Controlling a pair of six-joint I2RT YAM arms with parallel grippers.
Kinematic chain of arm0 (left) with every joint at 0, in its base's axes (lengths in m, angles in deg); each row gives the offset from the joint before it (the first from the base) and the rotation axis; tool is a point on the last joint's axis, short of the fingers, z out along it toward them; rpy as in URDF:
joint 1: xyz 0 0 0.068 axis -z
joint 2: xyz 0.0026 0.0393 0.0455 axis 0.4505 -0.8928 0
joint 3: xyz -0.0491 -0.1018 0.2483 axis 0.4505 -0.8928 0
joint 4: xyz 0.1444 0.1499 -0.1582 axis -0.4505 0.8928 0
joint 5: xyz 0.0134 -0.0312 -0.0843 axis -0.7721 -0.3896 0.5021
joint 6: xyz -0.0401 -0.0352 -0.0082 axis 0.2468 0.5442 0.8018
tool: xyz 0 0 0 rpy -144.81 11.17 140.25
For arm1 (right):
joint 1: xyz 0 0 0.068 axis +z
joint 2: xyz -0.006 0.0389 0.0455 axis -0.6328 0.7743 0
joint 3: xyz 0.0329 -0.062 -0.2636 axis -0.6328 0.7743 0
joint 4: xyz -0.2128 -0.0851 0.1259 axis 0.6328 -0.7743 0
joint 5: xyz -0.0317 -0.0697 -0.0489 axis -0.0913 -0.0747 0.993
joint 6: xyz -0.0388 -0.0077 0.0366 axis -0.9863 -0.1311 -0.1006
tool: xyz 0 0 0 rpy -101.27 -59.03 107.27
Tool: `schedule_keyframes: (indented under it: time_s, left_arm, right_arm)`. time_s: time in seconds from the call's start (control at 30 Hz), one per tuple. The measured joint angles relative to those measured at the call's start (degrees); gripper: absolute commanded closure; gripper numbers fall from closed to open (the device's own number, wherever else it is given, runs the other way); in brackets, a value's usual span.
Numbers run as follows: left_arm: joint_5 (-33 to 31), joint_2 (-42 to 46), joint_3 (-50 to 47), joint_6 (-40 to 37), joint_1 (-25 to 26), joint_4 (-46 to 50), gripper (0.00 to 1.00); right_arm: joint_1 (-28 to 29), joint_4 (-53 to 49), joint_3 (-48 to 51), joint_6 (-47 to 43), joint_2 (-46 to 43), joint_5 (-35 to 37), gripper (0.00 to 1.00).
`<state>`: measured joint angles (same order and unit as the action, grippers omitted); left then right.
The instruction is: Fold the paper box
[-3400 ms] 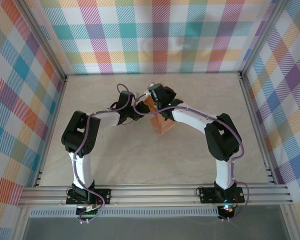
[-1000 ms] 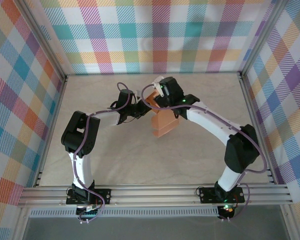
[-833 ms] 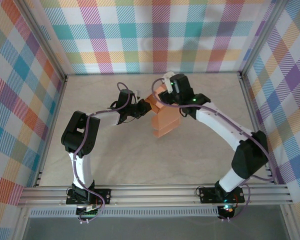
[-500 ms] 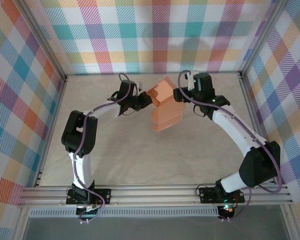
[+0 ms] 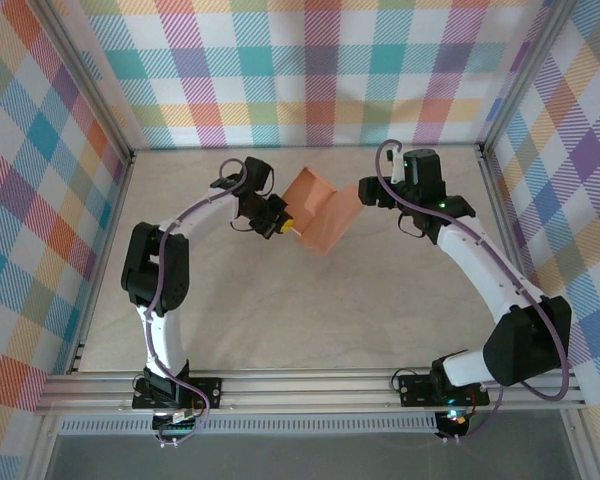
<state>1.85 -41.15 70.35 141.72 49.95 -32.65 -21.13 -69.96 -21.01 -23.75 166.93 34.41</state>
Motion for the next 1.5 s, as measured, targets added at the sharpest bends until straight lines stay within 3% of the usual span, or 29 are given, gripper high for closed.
schedule_keyframes:
  time_s: [0.27, 0.53, 0.6, 0.67, 0.7, 0.8, 0.93, 0.97, 1.2, 1.37, 1.5]
  left_arm:
    - [5.29, 0.68, 1.46, 13.55, 0.85, 8.83, 1.0]
    - [8.15, -0.85, -1.2, 19.23, 1.97, 10.05, 0.98]
    - [8.26, -1.9, -1.75, 19.8, 1.99, 10.01, 0.87]
    - [8.41, -2.86, -2.29, 20.5, 1.97, 9.75, 0.62]
    - [8.61, -3.26, -2.34, 20.68, 1.97, 9.73, 0.59]
    - [9.31, -3.74, -2.36, 21.42, 1.97, 8.85, 0.29]
    - [9.31, -3.58, -3.26, 20.98, 1.97, 7.21, 0.05]
    - [8.61, -3.37, -3.69, 20.2, 1.97, 7.19, 0.01]
    - [-0.63, 3.78, -4.5, 8.68, 1.97, 11.08, 0.0]
    - [-9.27, 8.55, -3.56, -5.99, 1.75, 13.55, 0.0]
    - [-12.87, 7.04, 1.75, -20.15, 0.35, 15.04, 0.0]
  right_arm:
    - [-2.08, 0.04, 2.84, -1.2, -0.66, -0.42, 0.17]
    - [-2.8, -0.57, 4.26, -3.56, -3.3, -0.37, 0.17]
    - [-2.86, -0.59, 4.26, -3.89, -3.58, -0.37, 0.17]
    - [-3.02, -0.76, 4.26, -4.13, -3.61, -0.37, 0.17]
    - [-3.13, -1.01, 4.26, -4.31, -3.61, -0.37, 0.17]
    - [-3.23, -1.55, 4.22, -4.83, -3.61, -0.31, 0.16]
    - [-3.23, -2.32, 4.2, -4.98, -3.91, 0.04, 0.16]
    - [-3.23, -2.6, 4.2, -4.96, -4.17, 0.04, 0.16]
    - [-3.45, -3.1, 4.2, -3.78, -7.87, -1.22, 0.15]
    - [-3.54, -2.91, 5.2, -1.14, -9.62, -2.43, 0.16]
    - [-4.96, -4.13, 7.34, 4.61, -10.16, -1.9, 0.18]
